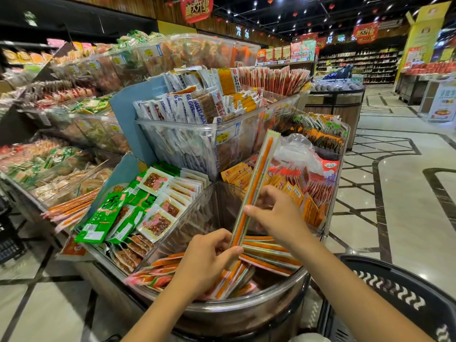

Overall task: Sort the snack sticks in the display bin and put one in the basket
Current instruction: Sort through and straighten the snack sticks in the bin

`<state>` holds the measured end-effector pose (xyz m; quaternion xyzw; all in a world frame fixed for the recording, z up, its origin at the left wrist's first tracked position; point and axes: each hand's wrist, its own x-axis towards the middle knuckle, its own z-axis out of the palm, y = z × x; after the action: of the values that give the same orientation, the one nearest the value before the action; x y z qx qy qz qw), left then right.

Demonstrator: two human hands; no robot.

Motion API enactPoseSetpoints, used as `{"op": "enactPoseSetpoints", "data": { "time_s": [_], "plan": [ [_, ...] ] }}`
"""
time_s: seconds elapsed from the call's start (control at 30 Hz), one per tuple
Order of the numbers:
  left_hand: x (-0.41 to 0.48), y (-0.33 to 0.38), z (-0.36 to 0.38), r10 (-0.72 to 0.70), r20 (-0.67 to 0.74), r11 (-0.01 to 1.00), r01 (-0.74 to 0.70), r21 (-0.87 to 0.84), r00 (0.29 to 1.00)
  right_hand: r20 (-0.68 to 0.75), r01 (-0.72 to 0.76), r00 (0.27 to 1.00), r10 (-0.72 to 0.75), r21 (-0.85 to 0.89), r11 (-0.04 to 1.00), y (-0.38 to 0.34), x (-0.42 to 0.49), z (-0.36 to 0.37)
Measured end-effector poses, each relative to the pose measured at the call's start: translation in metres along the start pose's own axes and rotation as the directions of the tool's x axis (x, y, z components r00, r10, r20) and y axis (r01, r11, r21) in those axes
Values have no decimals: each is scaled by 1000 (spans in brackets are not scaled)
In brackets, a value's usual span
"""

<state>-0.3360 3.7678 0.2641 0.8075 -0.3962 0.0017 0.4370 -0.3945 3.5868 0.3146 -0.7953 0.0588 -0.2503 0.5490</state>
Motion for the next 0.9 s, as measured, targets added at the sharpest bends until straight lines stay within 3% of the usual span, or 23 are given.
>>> {"op": "enactPoseSetpoints", "data": {
  "time_s": [0.1, 0.17, 0.23, 0.3, 0.4, 0.47, 0.53, 0.73, 0.9],
  "plan": [
    [-1, 1, -2, 8, -6, 1000, -8, 0, 1000, 87, -15, 996, 21, -74, 997, 7, -5, 7],
    [-1, 1, -2, 22, -24, 1000, -22, 23, 999, 50, 15, 999, -2, -251, 968, 9, -7, 5],
    [-2, 1, -3, 25, -60, 999, -23, 27, 998, 12, 67, 997, -71, -508, 859, 9, -8, 2],
    [-1, -1, -4, 15, -99, 1000, -14, 19, 995, 19, 198, 971, -240, -626, 754, 5, -12, -1],
    [-1, -4, -5, 9, -114, 999, -4, 37, 993, 194, 477, 859, -473, -635, 608, -8, -15, -6],
    [0, -4, -8, 8, -91, 998, -2, 64, 996, 353, 556, 823, -444, -658, 507, -13, -11, -9],
    [-1, -2, -16, 21, -64, 996, -15, 88, 998, 415, 544, 837, -355, -692, 474, -19, -5, -11],
    [6, 16, -59, -20, -171, 996, 6, -86, 985, 397, 486, 872, -287, -630, 605, -26, 6, -15],
    [15, 27, -86, -59, -325, 967, -27, -253, 944, 193, 384, 923, -333, -513, 768, -34, 9, -14]
  ]
}}
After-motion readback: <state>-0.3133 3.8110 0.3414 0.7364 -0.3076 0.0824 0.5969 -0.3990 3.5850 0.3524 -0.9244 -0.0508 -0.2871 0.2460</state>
